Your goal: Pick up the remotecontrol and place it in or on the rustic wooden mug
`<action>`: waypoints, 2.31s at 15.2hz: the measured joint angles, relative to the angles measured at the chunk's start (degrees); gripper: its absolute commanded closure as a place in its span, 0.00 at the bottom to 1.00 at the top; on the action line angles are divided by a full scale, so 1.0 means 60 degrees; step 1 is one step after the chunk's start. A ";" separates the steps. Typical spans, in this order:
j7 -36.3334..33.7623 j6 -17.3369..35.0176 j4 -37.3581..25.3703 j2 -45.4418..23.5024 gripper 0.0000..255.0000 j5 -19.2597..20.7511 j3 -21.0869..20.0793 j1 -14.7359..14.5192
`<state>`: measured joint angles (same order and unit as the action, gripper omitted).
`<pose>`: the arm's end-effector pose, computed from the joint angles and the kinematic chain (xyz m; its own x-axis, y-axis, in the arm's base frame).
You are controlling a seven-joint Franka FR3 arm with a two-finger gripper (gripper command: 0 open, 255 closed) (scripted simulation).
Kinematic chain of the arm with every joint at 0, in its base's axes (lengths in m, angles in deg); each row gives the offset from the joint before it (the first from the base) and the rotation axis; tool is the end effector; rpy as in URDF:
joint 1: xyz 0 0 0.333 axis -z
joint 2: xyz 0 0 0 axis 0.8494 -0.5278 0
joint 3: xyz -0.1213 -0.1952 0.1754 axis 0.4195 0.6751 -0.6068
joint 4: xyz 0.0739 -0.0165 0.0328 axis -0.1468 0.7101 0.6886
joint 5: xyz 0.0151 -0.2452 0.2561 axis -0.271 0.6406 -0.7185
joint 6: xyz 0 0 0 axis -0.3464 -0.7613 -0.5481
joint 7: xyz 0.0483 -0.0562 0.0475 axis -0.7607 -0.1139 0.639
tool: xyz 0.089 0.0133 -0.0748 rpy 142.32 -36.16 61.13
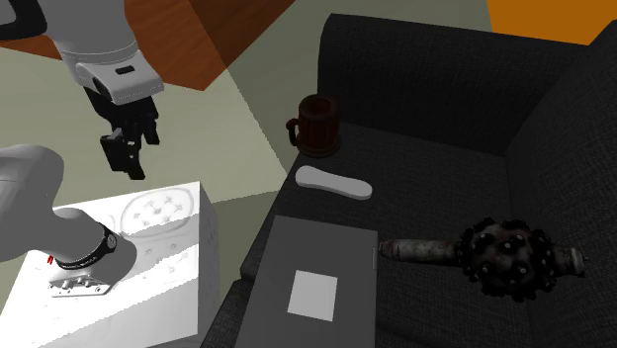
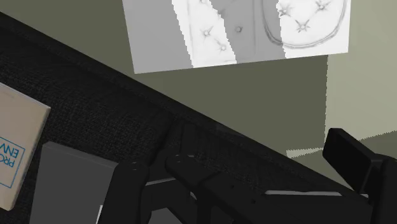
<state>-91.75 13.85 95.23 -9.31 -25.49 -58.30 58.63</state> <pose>0.2807 -0.0223 0.5367 0.9804 -0.1451 -0.1334 -0.1366 -0.9881 0.0709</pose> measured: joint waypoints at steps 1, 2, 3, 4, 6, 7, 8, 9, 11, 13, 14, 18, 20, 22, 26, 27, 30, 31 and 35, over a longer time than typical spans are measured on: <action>0.0000 0.0000 0.0000 0.0000 0.00 0.0000 0.0000 0.0000; -0.0069 0.0127 -0.0023 -0.0135 0.00 -0.0032 -0.0022 0.0000; -0.0180 0.0368 -0.0044 -0.0378 0.00 -0.0085 -0.0061 -0.0003; -0.0293 0.0627 -0.0047 -0.0610 0.00 -0.0130 -0.0091 0.0001; -0.0586 0.1200 -0.0109 -0.1177 0.00 -0.0255 -0.0198 -0.0009; -0.0682 0.1527 -0.0106 -0.1469 0.00 -0.0280 -0.0205 0.0008; -0.0838 0.1795 -0.0207 -0.1791 0.00 -0.0344 -0.0267 -0.0003; -0.0952 0.2054 -0.0258 -0.2061 0.00 -0.0377 -0.0293 0.0006; -0.1211 0.2616 -0.0364 -0.2650 0.00 -0.0454 -0.0365 0.0010; -0.1409 0.3057 -0.0705 -0.3344 0.00 -0.0496 -0.0394 0.0037; -0.1561 0.3252 -0.0807 -0.3599 0.00 -0.0537 -0.0446 0.0026; -0.2034 0.4142 -0.1484 -0.4996 0.00 -0.0616 -0.0547 0.0038; -0.2249 0.4528 -0.1972 -0.5781 0.00 -0.0630 -0.0573 0.0051; -0.2472 0.4805 -0.2395 -0.6394 0.00 -0.0644 -0.0599 0.0051; -0.2833 0.5254 -0.3601 -0.7872 0.00 -0.0641 -0.0584 0.0075; -0.2941 0.5319 -0.3902 -0.8197 0.00 -0.0645 -0.0586 0.0067; -0.3219 0.5518 -0.4954 -0.9305 0.00 -0.0648 -0.0562 0.0057; -0.3358 0.5583 -0.5218 -0.9594 0.00 -0.0648 -0.0568 0.0024; -0.3630 0.5706 -0.6602 -1.0935 0.00 -0.0671 -0.0502 0.0022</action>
<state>-113.53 48.09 55.62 -74.92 -29.51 -61.32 58.76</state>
